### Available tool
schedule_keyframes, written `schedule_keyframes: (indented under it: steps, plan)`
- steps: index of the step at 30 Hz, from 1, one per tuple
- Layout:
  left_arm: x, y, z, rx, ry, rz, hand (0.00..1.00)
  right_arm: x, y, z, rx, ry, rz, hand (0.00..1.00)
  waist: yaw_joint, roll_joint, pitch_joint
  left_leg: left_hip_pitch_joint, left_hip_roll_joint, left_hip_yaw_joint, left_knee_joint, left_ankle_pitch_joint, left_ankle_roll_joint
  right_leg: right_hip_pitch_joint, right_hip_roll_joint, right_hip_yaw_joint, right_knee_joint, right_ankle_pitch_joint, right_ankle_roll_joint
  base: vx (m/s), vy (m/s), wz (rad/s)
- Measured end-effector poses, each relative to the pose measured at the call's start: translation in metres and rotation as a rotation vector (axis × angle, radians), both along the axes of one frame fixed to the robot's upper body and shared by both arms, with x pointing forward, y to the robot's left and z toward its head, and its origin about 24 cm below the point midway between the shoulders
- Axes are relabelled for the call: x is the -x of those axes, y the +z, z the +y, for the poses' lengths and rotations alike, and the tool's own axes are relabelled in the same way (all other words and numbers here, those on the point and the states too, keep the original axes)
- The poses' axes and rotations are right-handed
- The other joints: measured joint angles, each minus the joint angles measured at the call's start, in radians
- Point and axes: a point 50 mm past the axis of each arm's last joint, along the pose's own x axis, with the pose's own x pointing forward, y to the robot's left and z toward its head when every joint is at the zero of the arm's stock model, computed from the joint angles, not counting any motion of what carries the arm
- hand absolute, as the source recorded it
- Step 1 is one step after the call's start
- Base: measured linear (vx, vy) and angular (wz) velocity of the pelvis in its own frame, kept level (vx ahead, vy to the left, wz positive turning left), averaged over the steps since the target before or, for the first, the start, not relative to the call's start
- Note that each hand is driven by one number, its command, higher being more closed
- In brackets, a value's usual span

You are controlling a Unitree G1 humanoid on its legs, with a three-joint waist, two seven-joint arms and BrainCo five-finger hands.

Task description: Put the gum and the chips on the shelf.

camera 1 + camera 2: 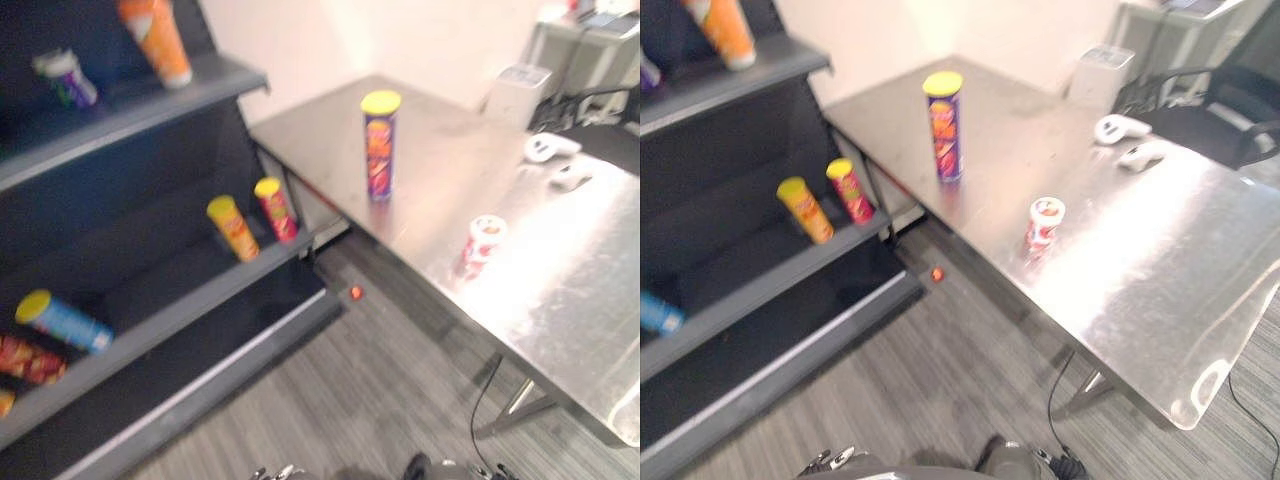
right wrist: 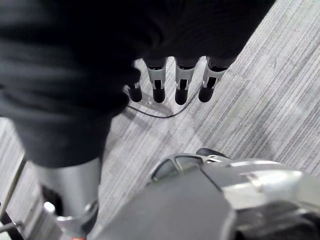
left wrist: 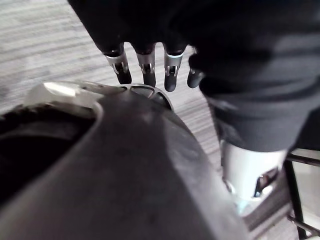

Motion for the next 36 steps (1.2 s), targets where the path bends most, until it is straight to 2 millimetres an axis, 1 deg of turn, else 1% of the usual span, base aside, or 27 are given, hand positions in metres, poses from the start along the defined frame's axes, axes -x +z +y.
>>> schedule_keyframes:
  steps: [1, 2, 3, 4, 5, 6, 7, 8, 9, 10, 11, 12, 13, 15, 17, 19, 21, 23, 24, 26, 27, 28, 30, 32, 33, 35, 36]
  plan:
    - [0.000, 0.000, 0.000, 0.002, 0.016, -0.003, 0.00, 0.002, 0.000, 0.000, -0.006, -0.026, -0.001, 0.00, 0.000, -0.005, 0.001, -0.034, -0.030, 0.001, -0.008, -0.072, 0.011, 0.012, 0.001, 0.069, -0.018, 0.005, -0.006, 0.17, 0.095, -1.04]
    - [0.001, 0.000, 0.001, 0.002, 0.022, -0.002, 0.00, 0.007, -0.001, 0.000, -0.008, -0.045, 0.009, 0.00, 0.007, -0.008, 0.001, -0.045, -0.046, 0.003, -0.046, -0.095, 0.016, 0.022, -0.003, 0.103, -0.024, 0.006, -0.005, 0.17, 0.108, -1.05]
    - [0.002, 0.000, 0.001, 0.002, 0.025, -0.002, 0.00, 0.010, -0.002, 0.001, -0.015, -0.060, 0.014, 0.00, 0.015, -0.011, 0.001, -0.048, -0.057, 0.002, -0.082, -0.105, 0.018, 0.027, -0.006, 0.132, -0.024, 0.007, -0.003, 0.14, 0.120, -1.04]
    - [0.004, 0.000, 0.000, 0.008, 0.047, -0.002, 0.00, 0.014, -0.002, 0.002, -0.022, -0.091, 0.015, 0.00, 0.021, -0.013, 0.002, -0.060, -0.068, -0.008, -0.169, -0.108, 0.021, 0.034, -0.010, 0.179, -0.026, 0.006, -0.002, 0.19, 0.186, -1.18]
    - [0.006, 0.000, 0.000, 0.009, 0.069, -0.001, 0.00, 0.018, -0.003, 0.002, -0.026, -0.118, 0.020, 0.00, 0.017, -0.018, 0.001, -0.062, -0.086, -0.033, -0.312, -0.107, 0.022, 0.047, -0.019, 0.212, -0.036, 0.012, 0.010, 0.19, 0.208, -1.16]
    - [0.010, -0.001, 0.001, 0.008, 0.077, 0.008, 0.00, 0.020, -0.003, 0.002, -0.027, -0.131, 0.020, 0.00, 0.018, -0.021, -0.001, -0.055, -0.098, -0.045, -0.398, -0.103, 0.026, 0.048, -0.025, 0.231, -0.039, 0.015, 0.018, 0.26, 0.318, -1.09]
    - [0.010, -0.001, 0.002, 0.006, 0.088, 0.008, 0.00, 0.023, -0.003, 0.001, -0.023, -0.145, 0.023, 0.00, 0.018, -0.024, -0.001, -0.038, -0.125, -0.073, -0.575, -0.069, 0.044, 0.047, -0.036, 0.274, -0.039, 0.015, 0.050, 0.28, 0.365, -1.04]
    - [0.011, -0.001, 0.001, 0.006, 0.100, 0.011, 0.00, 0.027, -0.003, -0.001, -0.018, -0.156, 0.030, 0.00, 0.017, -0.022, -0.003, -0.033, -0.139, -0.111, -0.700, 0.002, 0.049, 0.047, -0.044, 0.310, -0.039, 0.013, 0.080, 0.24, 0.313, -0.99]
    - [0.012, -0.001, 0.001, 0.007, 0.107, 0.013, 0.00, 0.030, -0.003, -0.002, -0.015, -0.164, 0.035, 0.00, 0.016, -0.017, -0.005, -0.033, -0.146, -0.136, -0.747, 0.050, 0.048, 0.046, -0.045, 0.328, -0.039, 0.013, 0.100, 0.26, 0.368, -0.93]
    - [0.015, -0.002, -0.006, 0.020, 0.117, 0.023, 0.00, 0.037, -0.002, -0.009, 0.001, -0.180, 0.046, 0.00, 0.018, 0.010, -0.015, -0.032, -0.153, -0.202, -0.800, 0.139, 0.039, 0.044, -0.035, 0.359, -0.040, 0.012, 0.140, 0.27, 0.379, -0.69]
    - [0.017, -0.002, 0.000, 0.010, 0.128, 0.030, 0.00, 0.040, -0.003, -0.005, -0.010, -0.195, 0.053, 0.00, 0.006, -0.012, -0.027, -0.016, -0.186, -0.200, -0.796, 0.095, 0.000, 0.051, -0.067, 0.387, -0.053, 0.017, 0.174, 0.32, 0.422, -0.57]
    - [0.017, -0.001, 0.004, -0.004, 0.128, 0.028, 0.00, 0.041, -0.004, -0.001, -0.023, -0.196, 0.055, 0.00, 0.003, -0.030, -0.032, -0.015, -0.202, -0.198, -0.797, 0.082, 0.000, 0.050, -0.081, 0.386, -0.073, 0.026, 0.186, 0.22, 0.270, -0.30]
    - [0.014, 0.001, 0.012, -0.027, 0.120, 0.014, 0.00, 0.040, -0.007, 0.009, -0.053, -0.207, 0.061, 0.00, -0.002, -0.058, -0.027, -0.019, -0.237, -0.198, -0.781, 0.061, -0.002, 0.051, -0.111, 0.393, -0.098, 0.041, 0.190, 0.14, 0.167, -0.23]
    - [0.012, 0.002, 0.018, -0.040, 0.102, 0.015, 0.00, 0.040, -0.010, 0.018, -0.084, -0.226, 0.074, 0.00, -0.006, -0.083, -0.030, -0.018, -0.264, -0.179, -0.748, 0.017, 0.014, 0.061, -0.135, 0.395, -0.125, 0.071, 0.189, 0.13, 0.200, -0.38]
    - [0.014, 0.001, 0.017, -0.041, 0.077, 0.027, 0.00, 0.039, -0.010, 0.020, -0.092, -0.232, 0.072, 0.00, -0.003, -0.086, -0.033, -0.003, -0.277, -0.155, -0.731, -0.012, 0.021, 0.065, -0.150, 0.397, -0.138, 0.085, 0.196, 0.08, 0.149, -0.48]
    - [0.015, 0.001, 0.019, -0.048, 0.059, 0.038, 0.00, 0.038, -0.009, 0.015, -0.086, -0.272, 0.057, 0.00, -0.008, -0.090, -0.036, 0.022, -0.295, -0.139, -0.740, -0.030, 0.026, 0.060, -0.167, 0.425, -0.141, 0.085, 0.201, 0.03, 0.081, -0.51]
    - [0.018, 0.000, 0.015, -0.045, 0.038, 0.057, 0.00, 0.037, -0.008, 0.009, -0.074, -0.306, 0.045, 0.00, -0.008, -0.082, -0.032, 0.053, -0.309, -0.114, -0.770, -0.048, 0.016, 0.025, -0.172, 0.472, -0.116, 0.079, 0.192, 0.00, 0.070, -0.69]
    - [0.018, -0.001, 0.013, -0.048, 0.017, 0.064, 0.00, 0.036, -0.008, 0.009, -0.075, -0.317, 0.042, 0.00, -0.009, -0.076, -0.029, 0.070, -0.312, -0.109, -0.776, -0.063, 0.009, 0.002, -0.168, 0.483, -0.093, 0.080, 0.191, 0.00, 0.046, -0.68]
    - [0.019, -0.001, 0.012, -0.049, 0.018, 0.069, 0.00, 0.036, -0.008, 0.010, -0.080, -0.330, 0.041, 0.00, -0.007, -0.073, -0.029, 0.080, -0.310, -0.112, -0.785, -0.071, 0.010, -0.008, -0.162, 0.466, -0.077, 0.092, 0.181, 0.01, 0.018, -0.89]
    - [0.022, -0.001, 0.012, -0.057, 0.027, 0.078, 0.00, 0.035, -0.008, 0.009, -0.085, -0.368, 0.027, 0.00, -0.006, -0.069, -0.029, 0.108, -0.296, -0.119, -0.810, -0.081, 0.007, -0.008, -0.141, 0.356, -0.085, 0.125, 0.141, 0.01, 0.001, -0.92]
    - [0.022, -0.001, 0.014, -0.062, 0.025, 0.079, 0.00, 0.035, -0.008, 0.009, -0.084, -0.377, 0.028, 0.00, -0.011, -0.075, -0.031, 0.111, -0.296, -0.117, -0.814, -0.081, 0.007, -0.007, -0.139, 0.355, -0.094, 0.128, 0.146, 0.03, -0.010, -0.50]
    - [0.018, -0.001, 0.014, -0.067, 0.018, 0.071, 0.00, 0.041, -0.008, 0.006, -0.080, -0.428, 0.030, 0.00, -0.011, -0.083, -0.031, 0.120, -0.296, -0.117, -0.823, -0.080, 0.007, -0.005, -0.133, 0.358, -0.109, 0.133, 0.154, 0.05, -0.013, -0.14]
    - [0.017, 0.000, 0.015, -0.070, 0.020, 0.069, 0.00, 0.049, -0.007, 0.002, -0.071, -0.484, 0.035, 0.00, -0.011, -0.085, -0.032, 0.123, -0.296, -0.117, -0.835, -0.074, 0.009, -0.002, -0.131, 0.356, -0.126, 0.139, 0.164, 0.08, -0.008, -0.03]
    - [0.018, 0.000, 0.017, -0.080, 0.044, 0.073, 0.00, 0.058, -0.007, -0.001, -0.073, -0.592, 0.035, 0.00, -0.009, -0.088, -0.034, 0.129, -0.296, -0.114, -0.844, -0.066, 0.016, 0.020, -0.125, 0.352, -0.178, 0.161, 0.187, 0.10, -0.006, -0.04]
    - [0.020, 0.000, 0.018, -0.082, 0.056, 0.076, 0.00, 0.058, -0.007, -0.002, -0.074, -0.618, 0.029, 0.00, -0.008, -0.087, -0.034, 0.138, -0.296, -0.112, -0.852, -0.064, 0.016, 0.032, -0.122, 0.351, -0.195, 0.168, 0.187, 0.09, -0.017, -0.07]
    - [0.024, -0.001, 0.019, -0.081, 0.095, 0.087, 0.00, 0.060, -0.005, -0.009, -0.074, -0.756, -0.010, 0.00, -0.009, -0.093, -0.039, 0.162, -0.294, -0.105, -0.871, -0.063, 0.015, 0.064, -0.114, 0.349, -0.237, 0.179, 0.185, 0.09, -0.015, -0.08]
    - [0.025, -0.001, 0.019, -0.081, 0.104, 0.087, 0.00, 0.061, -0.004, -0.012, -0.071, -0.788, -0.019, 0.00, -0.009, -0.095, -0.040, 0.166, -0.293, -0.102, -0.872, -0.063, 0.014, 0.067, -0.113, 0.349, -0.240, 0.179, 0.185, 0.08, -0.009, -0.13]
